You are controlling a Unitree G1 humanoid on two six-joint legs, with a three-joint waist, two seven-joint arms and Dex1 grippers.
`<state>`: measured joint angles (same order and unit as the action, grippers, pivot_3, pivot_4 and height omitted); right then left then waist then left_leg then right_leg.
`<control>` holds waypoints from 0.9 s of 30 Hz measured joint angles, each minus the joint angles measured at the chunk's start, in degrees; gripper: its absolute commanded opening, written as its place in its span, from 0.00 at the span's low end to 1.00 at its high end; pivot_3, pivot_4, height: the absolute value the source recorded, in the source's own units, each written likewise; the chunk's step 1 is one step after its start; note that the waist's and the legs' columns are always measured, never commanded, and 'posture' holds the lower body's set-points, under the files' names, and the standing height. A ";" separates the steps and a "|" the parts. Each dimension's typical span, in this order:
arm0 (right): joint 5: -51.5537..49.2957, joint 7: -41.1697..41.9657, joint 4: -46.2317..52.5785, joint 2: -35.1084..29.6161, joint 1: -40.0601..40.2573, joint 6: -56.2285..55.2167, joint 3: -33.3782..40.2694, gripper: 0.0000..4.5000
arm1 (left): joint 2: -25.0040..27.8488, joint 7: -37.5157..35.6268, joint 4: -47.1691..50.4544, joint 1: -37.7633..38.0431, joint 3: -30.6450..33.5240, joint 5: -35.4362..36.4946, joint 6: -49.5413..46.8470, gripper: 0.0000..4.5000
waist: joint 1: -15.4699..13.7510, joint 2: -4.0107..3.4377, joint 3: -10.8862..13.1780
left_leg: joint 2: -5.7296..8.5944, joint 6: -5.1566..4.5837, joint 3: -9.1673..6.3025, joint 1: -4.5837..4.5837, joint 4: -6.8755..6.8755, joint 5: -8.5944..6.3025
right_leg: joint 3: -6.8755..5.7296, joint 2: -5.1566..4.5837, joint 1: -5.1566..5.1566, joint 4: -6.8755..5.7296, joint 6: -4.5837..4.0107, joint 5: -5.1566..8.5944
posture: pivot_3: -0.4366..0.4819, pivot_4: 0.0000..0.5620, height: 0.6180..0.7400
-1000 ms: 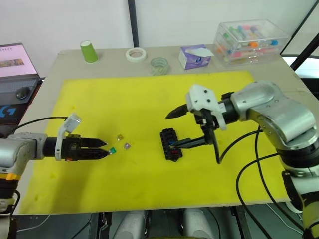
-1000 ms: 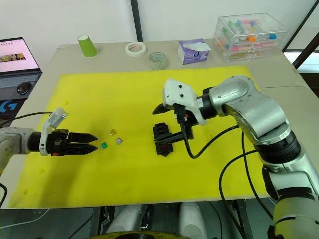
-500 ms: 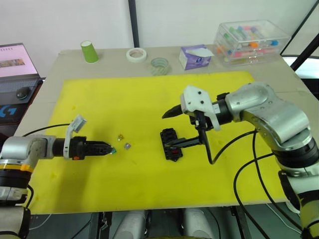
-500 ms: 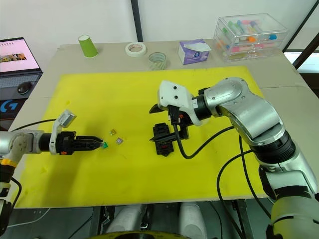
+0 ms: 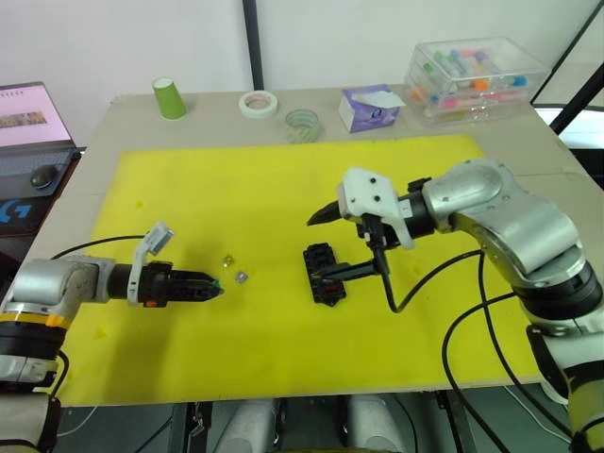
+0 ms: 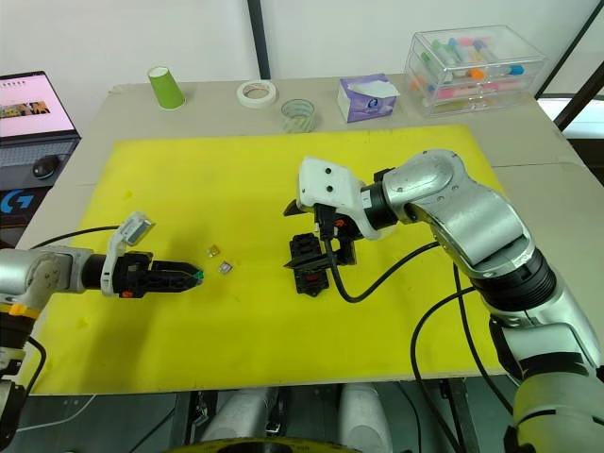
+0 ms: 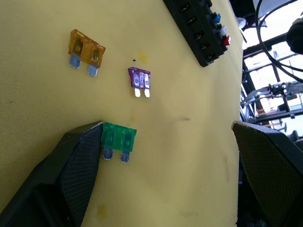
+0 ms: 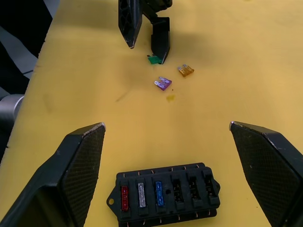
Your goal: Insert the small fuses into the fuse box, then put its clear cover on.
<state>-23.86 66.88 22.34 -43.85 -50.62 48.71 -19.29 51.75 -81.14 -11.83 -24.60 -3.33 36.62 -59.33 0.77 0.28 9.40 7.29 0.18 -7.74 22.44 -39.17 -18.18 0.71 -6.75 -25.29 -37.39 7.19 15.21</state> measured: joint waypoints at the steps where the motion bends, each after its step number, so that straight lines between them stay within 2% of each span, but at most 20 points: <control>1: 0.10 -0.02 0.00 0.00 0.02 -0.20 -0.03 0.99 | 0.02 -0.08 -0.01 0.08 -0.03 -0.14 0.15 1.00 | 0.01 0.00 0.00 | 0.00 0.00 0.00 0.00 0.00 0.00 | 0.00 0.00 0.00 0.00 0.00 0.00 | 0.48 0.27 1.00; 4: 0.39 -0.03 0.00 0.01 0.16 -0.41 -0.18 1.00 | 0.04 -0.16 -0.05 0.18 -0.02 -0.52 0.32 0.87 | 0.04 0.00 0.00 | 0.00 0.00 0.00 0.00 0.00 0.00 | 0.00 0.00 0.00 0.00 0.00 0.00 | 0.48 0.27 1.00; 7: 0.58 -0.03 0.00 0.01 0.43 -0.53 -0.23 1.00 | 0.05 -0.15 -0.67 0.63 -0.02 -1.09 0.80 0.65 | 0.15 0.00 0.00 | 0.00 0.00 0.00 0.00 0.01 0.00 | 0.00 0.00 -0.02 0.00 0.00 0.00 | 0.48 0.27 1.00; 15: 1.23 0.02 -0.07 0.04 0.54 -1.44 -0.70 1.00 | 0.00 -0.88 -3.24 1.23 0.10 -1.05 1.24 0.65 | 0.37 0.00 -0.01 | -0.02 0.00 0.00 0.00 0.03 0.00 | 0.00 0.03 -0.04 0.00 0.00 0.00 | 0.48 0.27 1.00; 19: 1.28 0.14 -0.09 0.04 0.54 -1.71 -0.81 1.00 | 0.01 -0.39 -4.12 1.35 0.10 -1.26 1.43 0.36 | 0.47 0.00 -0.01 | -0.03 0.00 0.01 0.00 0.03 0.00 | 0.00 0.03 -0.05 0.00 0.00 0.00 | 0.48 0.27 1.00; 27: 1.76 0.50 -0.11 0.04 0.54 -2.02 -0.98 1.00 | 0.05 -0.51 -4.21 2.39 0.33 -1.19 2.25 0.36 | 0.45 0.00 -0.01 | -0.02 0.00 0.01 0.00 0.04 0.00 | 0.00 0.03 -0.05 0.00 0.00 0.00 | 0.48 0.27 1.00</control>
<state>-22.10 67.38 22.23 -43.81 -50.08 46.69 -20.26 51.80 -81.65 -16.04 -22.20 -3.00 35.43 -57.08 1.22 0.27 9.39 7.27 0.18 -7.73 22.44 -39.13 -18.18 0.71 -6.73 -25.34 -37.39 7.19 15.21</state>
